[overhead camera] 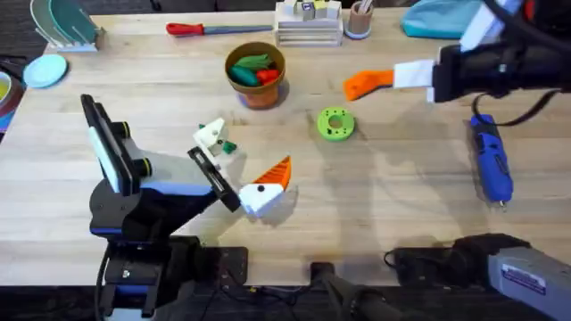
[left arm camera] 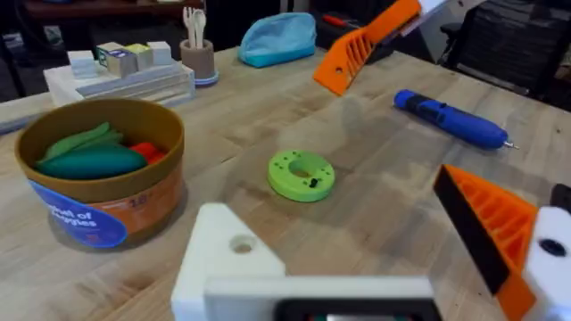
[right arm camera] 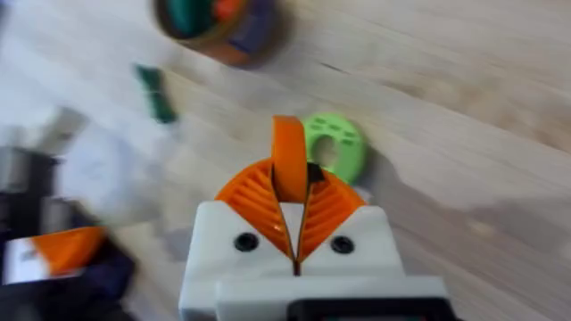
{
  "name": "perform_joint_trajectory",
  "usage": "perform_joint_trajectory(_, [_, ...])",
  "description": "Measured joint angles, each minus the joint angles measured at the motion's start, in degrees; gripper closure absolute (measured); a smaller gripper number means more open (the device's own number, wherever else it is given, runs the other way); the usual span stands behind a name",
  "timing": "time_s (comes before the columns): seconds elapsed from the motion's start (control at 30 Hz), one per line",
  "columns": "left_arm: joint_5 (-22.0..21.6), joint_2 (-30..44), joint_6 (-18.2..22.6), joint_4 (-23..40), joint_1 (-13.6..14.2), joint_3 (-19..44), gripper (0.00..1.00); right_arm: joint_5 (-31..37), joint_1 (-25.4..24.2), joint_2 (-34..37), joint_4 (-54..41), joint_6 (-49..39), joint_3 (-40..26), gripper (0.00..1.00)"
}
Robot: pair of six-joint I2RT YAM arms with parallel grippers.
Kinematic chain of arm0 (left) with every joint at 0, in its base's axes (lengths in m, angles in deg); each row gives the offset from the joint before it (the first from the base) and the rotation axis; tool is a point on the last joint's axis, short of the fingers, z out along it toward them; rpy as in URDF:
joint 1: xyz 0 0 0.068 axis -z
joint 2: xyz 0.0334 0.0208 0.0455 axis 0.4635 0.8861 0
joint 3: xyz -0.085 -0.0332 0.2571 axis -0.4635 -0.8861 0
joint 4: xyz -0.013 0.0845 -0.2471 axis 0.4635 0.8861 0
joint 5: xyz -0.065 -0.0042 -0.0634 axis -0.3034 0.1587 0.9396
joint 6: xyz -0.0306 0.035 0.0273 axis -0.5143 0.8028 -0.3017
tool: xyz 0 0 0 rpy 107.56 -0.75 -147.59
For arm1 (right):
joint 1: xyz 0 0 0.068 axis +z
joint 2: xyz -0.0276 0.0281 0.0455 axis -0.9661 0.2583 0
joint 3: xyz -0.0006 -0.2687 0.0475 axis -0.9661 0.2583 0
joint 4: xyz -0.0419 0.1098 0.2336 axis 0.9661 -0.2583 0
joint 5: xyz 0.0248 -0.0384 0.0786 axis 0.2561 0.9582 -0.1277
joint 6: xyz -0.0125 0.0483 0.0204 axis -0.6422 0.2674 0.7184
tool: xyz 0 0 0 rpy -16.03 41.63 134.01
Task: Pick up the gripper from the table and insert it into the empty holder that is missing its gripper. Then pick up a screw, insert it into the mounting hole, and use the screwdriver to tighten it. Finally, clean up the table by picking up the vegetable and placing it into the bucket.
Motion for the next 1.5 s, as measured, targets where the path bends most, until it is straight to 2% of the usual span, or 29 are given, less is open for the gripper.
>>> perform_joint_trajectory(0.23, [0.1, 0.0, 0.0, 0.0, 0.0, 0.0, 0.008, -18.8, 6.6, 8.5, 8.6, 10.7, 0.0, 0.991])
perform_joint_trajectory(0.47, [2.1, 0.0, 0.0, 0.1, 0.0, 0.0, 0.008, -30.2, 16.6, 18.7, 18.4, 21.1, 0.0, 0.991])
perform_joint_trajectory(0.57, [2.7, 0.0, 0.7, 0.1, 0.0, -0.1, 0.008, -33.8, 19.4, 22.5, 22.0, 25.4, 0.0, 0.991])
perform_joint_trajectory(0.77, [4.1, 0.0, 2.9, 0.2, 0.0, -0.1, 0.008, -36.8, 20.3, 26.9, 23.3, 30.8, 0.0, 0.991])
perform_joint_trajectory(0.93, [4.3, 0.0, 3.4, 0.2, 0.0, -0.1, 0.008, -37.6, 20.3, 27.6, 26.2, 33.3, 0.1, 0.991])
perform_joint_trajectory(1.1, [4.3, 0.0, 3.5, 0.2, 0.0, -0.1, 0.008, -37.3, 20.6, 27.6, 33.1, 37.5, 0.1, 0.992])
perform_joint_trajectory(1.37, [3.8, 0.0, 3.6, 0.2, -0.4, -0.1, 0.008, -34.9, 22.8, 28.1, 34.5, 40.7, 0.1, 0.992])
perform_joint_trajectory(1.5, [2.9, 0.0, 3.5, 0.1, -0.6, -0.1, 0.009, -35.1, 23.2, 29.9, 38.3, 43.1, 0.1, 0.993])
